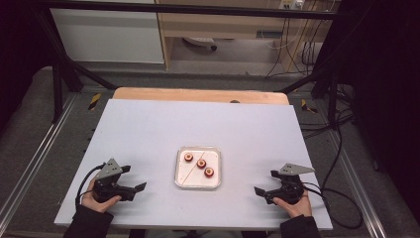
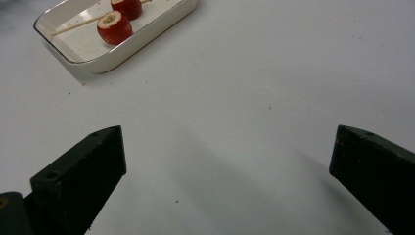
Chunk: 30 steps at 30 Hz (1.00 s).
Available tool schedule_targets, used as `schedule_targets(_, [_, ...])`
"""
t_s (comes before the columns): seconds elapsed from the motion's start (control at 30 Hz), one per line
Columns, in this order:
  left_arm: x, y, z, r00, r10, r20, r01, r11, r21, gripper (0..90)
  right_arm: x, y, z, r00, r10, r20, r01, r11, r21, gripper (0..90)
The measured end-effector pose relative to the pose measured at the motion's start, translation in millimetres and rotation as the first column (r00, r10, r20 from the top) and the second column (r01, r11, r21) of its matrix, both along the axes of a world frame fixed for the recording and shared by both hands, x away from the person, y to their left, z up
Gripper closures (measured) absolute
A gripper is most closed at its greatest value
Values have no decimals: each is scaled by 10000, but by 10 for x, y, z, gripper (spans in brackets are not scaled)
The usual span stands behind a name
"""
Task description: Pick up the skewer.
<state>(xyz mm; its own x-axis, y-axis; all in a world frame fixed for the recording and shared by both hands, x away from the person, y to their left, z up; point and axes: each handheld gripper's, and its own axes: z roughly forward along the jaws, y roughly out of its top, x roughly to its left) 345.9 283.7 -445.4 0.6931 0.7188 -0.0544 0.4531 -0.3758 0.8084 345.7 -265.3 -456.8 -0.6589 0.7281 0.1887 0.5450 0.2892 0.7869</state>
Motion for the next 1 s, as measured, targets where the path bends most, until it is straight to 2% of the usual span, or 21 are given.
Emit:
schedule_targets(0.27, [-8, -46, -1, 9999, -84, -55, 84, 10000, 17, 96, -7, -5, 13, 9999, -47, 91, 45, 9999, 130, 11])
schedule_targets(0.4, [-9, -70, 8, 9999, -111, -70, 111, 9999, 6, 96, -3, -3, 9, 10000, -10, 57, 9, 10000, 40, 10])
schedule_targets(1.0, [-35, -252, 24, 9989, -467, -90, 470, 9985, 298, 102, -4, -1, 12, 10000, -11, 93, 11, 10000, 26, 10])
